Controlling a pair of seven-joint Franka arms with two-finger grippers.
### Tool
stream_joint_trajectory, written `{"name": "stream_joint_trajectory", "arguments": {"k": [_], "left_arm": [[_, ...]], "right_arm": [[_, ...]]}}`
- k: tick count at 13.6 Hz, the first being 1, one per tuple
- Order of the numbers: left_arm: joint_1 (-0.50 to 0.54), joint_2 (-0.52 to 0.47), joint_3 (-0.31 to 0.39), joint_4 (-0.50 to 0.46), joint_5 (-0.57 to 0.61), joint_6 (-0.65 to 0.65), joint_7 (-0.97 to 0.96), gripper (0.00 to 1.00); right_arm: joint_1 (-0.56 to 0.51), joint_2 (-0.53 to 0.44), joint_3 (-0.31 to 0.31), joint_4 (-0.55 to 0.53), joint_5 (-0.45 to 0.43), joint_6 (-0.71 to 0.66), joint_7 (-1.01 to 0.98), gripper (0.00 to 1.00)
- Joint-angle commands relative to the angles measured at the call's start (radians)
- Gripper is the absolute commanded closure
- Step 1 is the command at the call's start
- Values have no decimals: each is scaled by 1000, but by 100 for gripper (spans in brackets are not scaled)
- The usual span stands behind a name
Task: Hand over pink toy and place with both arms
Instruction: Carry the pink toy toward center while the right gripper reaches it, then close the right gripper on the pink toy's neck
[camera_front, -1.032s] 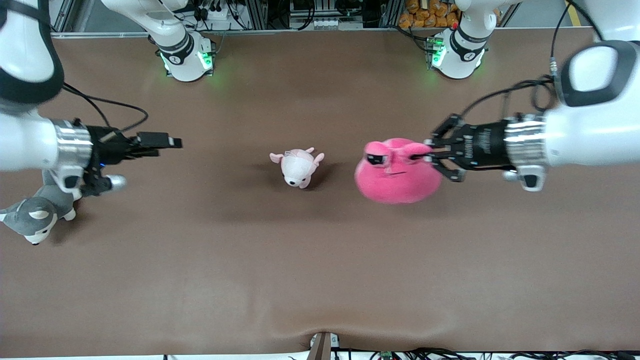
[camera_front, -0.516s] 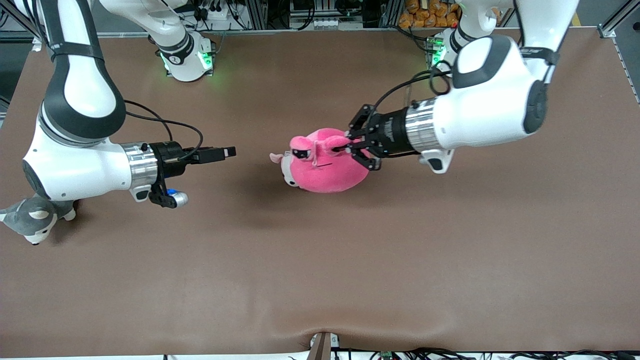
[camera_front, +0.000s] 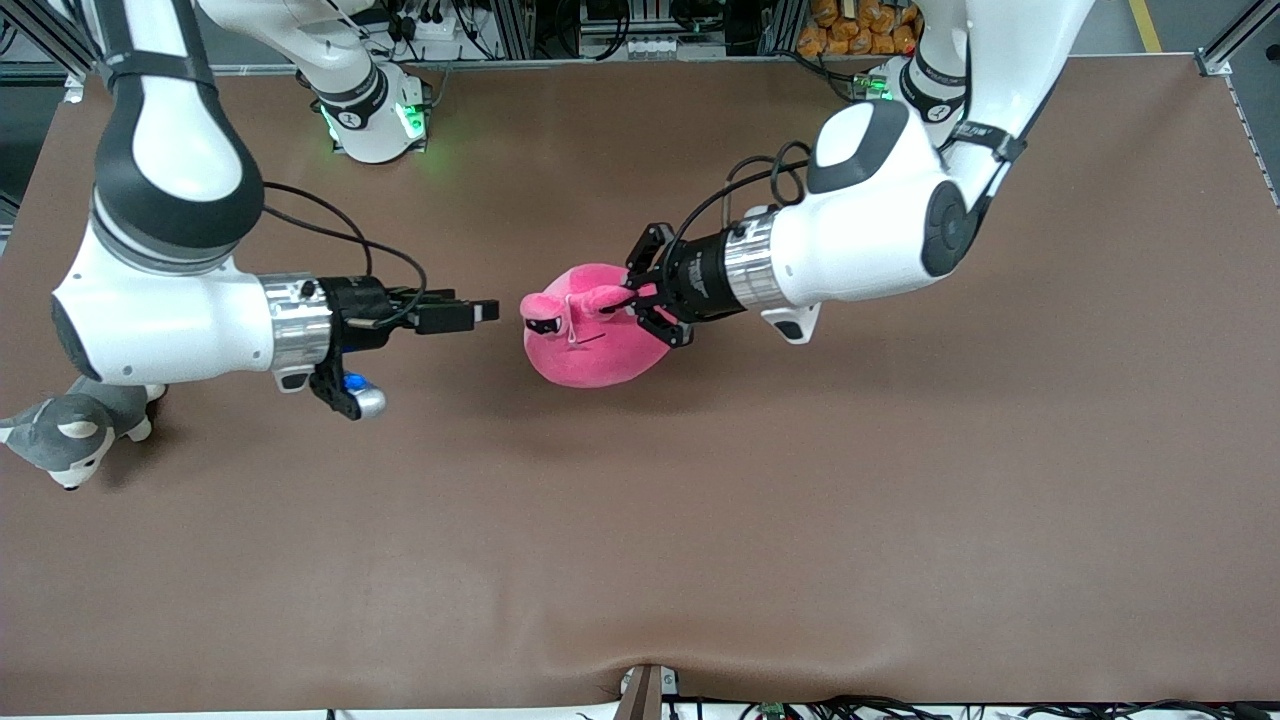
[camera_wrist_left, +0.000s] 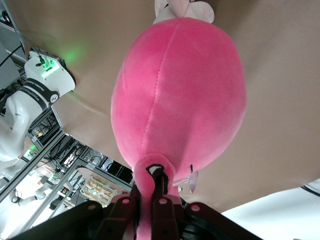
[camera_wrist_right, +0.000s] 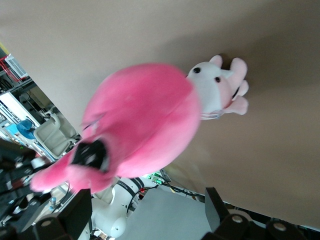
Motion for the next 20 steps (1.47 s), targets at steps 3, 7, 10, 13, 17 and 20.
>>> {"name": "stream_joint_trajectory", "arguments": {"k": [3,7,10,13,17,20], "left_arm": [[-15,11,3,19,1,10,-46,100],[-24,9,3,19,3,10,-46,100],[-26,-1,3,19,1,10,-46,100],[-18,-4,3,17,4,9,-46,100],[-15,-6,3,19,3,7,-46,100],[-12,-6,3,19,4,4,-46,100]], "right_arm": [[79,-8,-8,9,-18,76,18,0],[133,-10,-7,9,-159,138,-128,0],[154,-10,-7,9,-160,178,-142,0],[164,-10,-10,9,-164,190,-142,4],[151,-11,-11,9,-161,187,-142,99],[150,-11,-14,9,-161,189,-142,100]]}}
